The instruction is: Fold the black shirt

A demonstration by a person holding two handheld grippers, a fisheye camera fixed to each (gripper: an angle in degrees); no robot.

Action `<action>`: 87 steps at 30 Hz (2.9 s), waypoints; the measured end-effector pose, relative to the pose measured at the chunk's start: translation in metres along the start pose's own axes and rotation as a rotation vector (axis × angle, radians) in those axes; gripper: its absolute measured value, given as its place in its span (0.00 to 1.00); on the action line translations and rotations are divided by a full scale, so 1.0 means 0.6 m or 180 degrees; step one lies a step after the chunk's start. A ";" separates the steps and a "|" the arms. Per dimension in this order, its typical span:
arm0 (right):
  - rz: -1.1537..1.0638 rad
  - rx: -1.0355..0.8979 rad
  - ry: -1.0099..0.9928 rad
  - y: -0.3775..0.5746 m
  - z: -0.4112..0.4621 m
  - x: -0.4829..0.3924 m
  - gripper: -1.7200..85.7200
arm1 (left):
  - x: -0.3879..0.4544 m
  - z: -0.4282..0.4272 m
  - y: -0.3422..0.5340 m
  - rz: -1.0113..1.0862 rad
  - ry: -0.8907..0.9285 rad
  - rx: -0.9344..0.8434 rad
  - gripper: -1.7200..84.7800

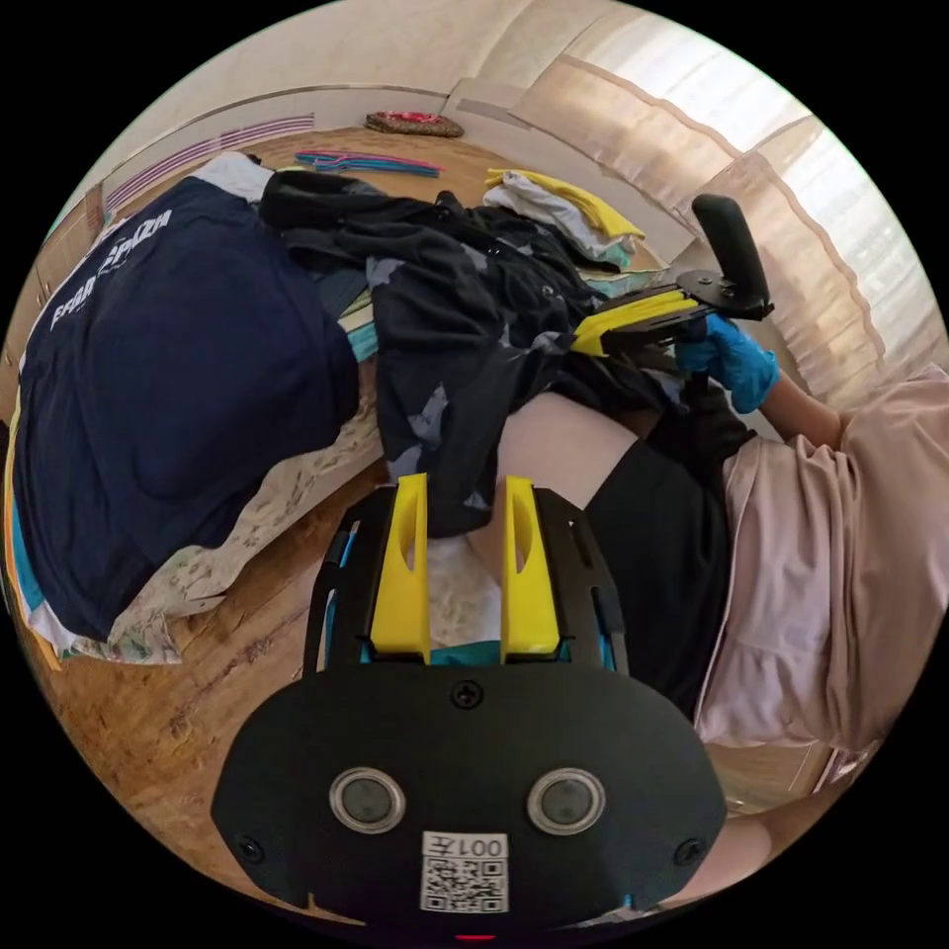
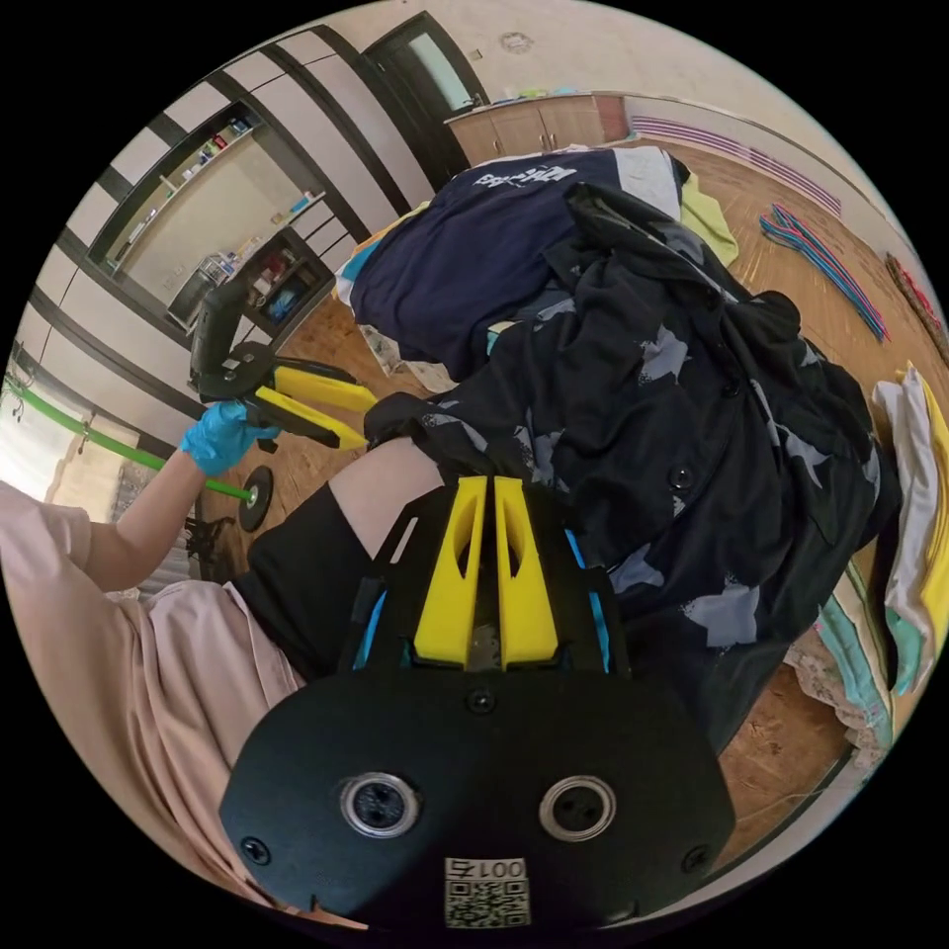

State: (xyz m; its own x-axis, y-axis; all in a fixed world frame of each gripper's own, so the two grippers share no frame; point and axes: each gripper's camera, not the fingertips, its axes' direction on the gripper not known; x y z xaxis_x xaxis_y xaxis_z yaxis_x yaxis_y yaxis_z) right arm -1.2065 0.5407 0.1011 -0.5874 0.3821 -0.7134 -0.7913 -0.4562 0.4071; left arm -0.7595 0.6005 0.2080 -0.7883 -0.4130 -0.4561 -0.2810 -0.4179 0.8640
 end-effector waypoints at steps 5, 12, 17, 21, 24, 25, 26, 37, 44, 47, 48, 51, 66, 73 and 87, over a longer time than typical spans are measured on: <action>0.0005 0.0016 -0.0040 0.005 -0.003 0.005 0.02 | -0.004 0.013 0.013 -0.0045 -0.0115 -0.0161 0.05; -0.0143 0.0143 -0.0084 0.026 -0.046 0.004 0.03 | 0.026 -0.043 0.027 0.0236 0.0055 -0.0049 0.00; -0.0442 0.0147 -0.0737 0.047 -0.089 0.005 0.03 | 0.061 -0.138 0.044 0.0527 -0.0094 -0.0060 0.00; -0.0833 0.0073 -0.1106 0.061 -0.101 -0.020 0.03 | 0.084 -0.190 0.062 0.0623 -0.0301 -0.0175 0.00; -0.1099 -0.0011 -0.0946 0.073 -0.084 -0.051 0.03 | 0.087 -0.185 0.076 0.0536 -0.0539 -0.0429 0.00; -0.1202 -0.0108 -0.0946 0.078 -0.073 -0.064 0.04 | 0.087 -0.179 0.082 0.0500 -0.0555 -0.0501 0.00; -0.1258 -0.0159 -0.0963 0.081 -0.067 -0.070 0.04 | 0.087 -0.176 0.085 0.0480 -0.0555 -0.0522 0.00; -0.1434 -0.0431 -0.0469 0.120 -0.046 -0.104 0.10 | 0.070 -0.182 0.116 0.0104 -0.0563 -0.0349 0.00; -0.1493 -0.0448 -0.0340 0.124 -0.054 -0.118 0.04 | 0.083 -0.196 0.113 0.0044 -0.0832 -0.0304 0.00; -0.1391 -0.0068 -0.0236 0.127 -0.103 -0.116 0.03 | 0.087 -0.197 0.111 0.0078 -0.0826 -0.0366 0.00; -0.1347 0.0145 -0.0197 0.130 -0.130 -0.115 0.03 | 0.086 -0.196 0.110 0.0084 -0.0807 -0.0397 0.00; -0.1330 0.0512 -0.0177 0.142 -0.189 -0.116 0.03 | 0.080 -0.190 0.107 0.0108 -0.0669 -0.0455 0.00; -0.1252 -0.0145 -0.0240 0.142 -0.039 -0.166 0.11 | 0.055 -0.162 0.092 0.0049 -0.0654 -0.0581 0.00; -0.1422 -0.0453 0.0063 0.103 -0.024 -0.174 0.04 | 0.042 -0.160 0.079 0.0035 -0.0629 -0.0530 0.00; -0.1651 -0.0231 -0.0263 0.127 -0.151 -0.115 0.03 | 0.030 -0.106 0.035 0.0174 -0.0665 -0.0919 0.00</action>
State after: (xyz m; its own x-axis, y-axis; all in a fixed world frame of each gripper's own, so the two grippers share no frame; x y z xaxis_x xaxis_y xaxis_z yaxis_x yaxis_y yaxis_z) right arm -1.2105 0.4066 0.1296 -0.1357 0.6331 -0.7621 -0.9694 -0.2437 -0.0298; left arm -0.7451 0.5328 0.2044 -0.9011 -0.2793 -0.3317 -0.0925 -0.6235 0.7764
